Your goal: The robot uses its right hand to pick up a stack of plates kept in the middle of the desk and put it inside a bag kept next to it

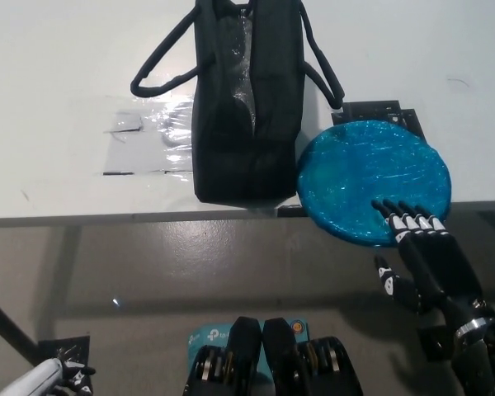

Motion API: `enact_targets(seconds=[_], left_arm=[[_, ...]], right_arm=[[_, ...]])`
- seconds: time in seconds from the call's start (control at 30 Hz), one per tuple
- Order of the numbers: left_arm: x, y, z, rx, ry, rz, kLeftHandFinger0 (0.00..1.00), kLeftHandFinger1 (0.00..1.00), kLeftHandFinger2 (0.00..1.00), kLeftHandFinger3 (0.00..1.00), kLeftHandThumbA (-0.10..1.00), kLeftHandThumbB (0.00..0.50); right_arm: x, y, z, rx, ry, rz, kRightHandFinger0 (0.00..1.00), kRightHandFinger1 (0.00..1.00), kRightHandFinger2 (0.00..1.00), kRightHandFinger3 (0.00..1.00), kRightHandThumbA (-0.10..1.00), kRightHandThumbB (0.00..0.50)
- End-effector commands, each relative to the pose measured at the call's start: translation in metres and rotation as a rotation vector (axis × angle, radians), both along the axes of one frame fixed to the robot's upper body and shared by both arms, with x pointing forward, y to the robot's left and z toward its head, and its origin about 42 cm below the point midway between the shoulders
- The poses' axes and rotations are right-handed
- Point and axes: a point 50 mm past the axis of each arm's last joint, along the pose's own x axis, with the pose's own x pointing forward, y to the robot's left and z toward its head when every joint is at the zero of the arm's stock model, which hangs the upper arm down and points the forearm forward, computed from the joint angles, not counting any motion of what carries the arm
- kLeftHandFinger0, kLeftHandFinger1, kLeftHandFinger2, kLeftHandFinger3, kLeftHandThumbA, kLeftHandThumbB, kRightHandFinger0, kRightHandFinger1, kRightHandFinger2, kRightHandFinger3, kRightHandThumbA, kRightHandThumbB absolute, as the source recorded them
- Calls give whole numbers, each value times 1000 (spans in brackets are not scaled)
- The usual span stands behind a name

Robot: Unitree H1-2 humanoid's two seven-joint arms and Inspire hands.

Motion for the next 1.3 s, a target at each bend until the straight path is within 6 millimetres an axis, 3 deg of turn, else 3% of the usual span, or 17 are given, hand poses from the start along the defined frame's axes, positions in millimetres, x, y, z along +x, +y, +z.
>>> enact_targets(seconds=[0.0,0.33,0.5,0.57,0.73,1.0,1.1,1.17,1.2,1.27], left_arm=[[1,3,12,8,-28,-2,792,771,864,975,245,0],[6,2,17,8,-41,-11,797,773,865,959,290,0],[4,3,18,18,-41,-21,804,768,858,952,275,0],[4,3,18,19,-37,-19,804,779,867,963,286,0],[8,1,20,11,-53,-28,774,774,874,982,273,0],[11,0,22,33,-61,-41,783,763,847,974,340,0],[10,0,22,30,-61,-43,776,761,843,953,335,0],[10,0,22,28,-62,-43,773,754,829,936,339,0],[12,0,21,35,-58,-50,765,746,825,936,323,0],[12,0,21,35,-57,-52,764,746,824,935,319,0]], right_arm=[[1,-3,-2,-21,-6,-5,1000,1000,1000,1000,435,500],[18,-16,-5,-263,-127,-7,1000,1000,1000,1000,459,500],[30,-20,-6,-332,-285,-16,1000,1000,1000,1000,379,500],[42,-16,2,-401,-364,-12,1000,1000,1000,1000,417,500],[56,-9,7,-452,-458,20,1000,1000,1000,1000,358,500],[64,13,-13,-540,-535,26,1000,1000,1000,1000,365,500],[66,20,-19,-526,-566,59,1000,1000,1000,1000,279,500],[68,21,-22,-519,-599,79,1000,1000,1000,1000,278,500],[68,23,-20,-423,-621,125,1000,1000,1000,1000,197,442],[68,23,-20,-409,-626,130,1000,1000,1000,1000,187,444]])
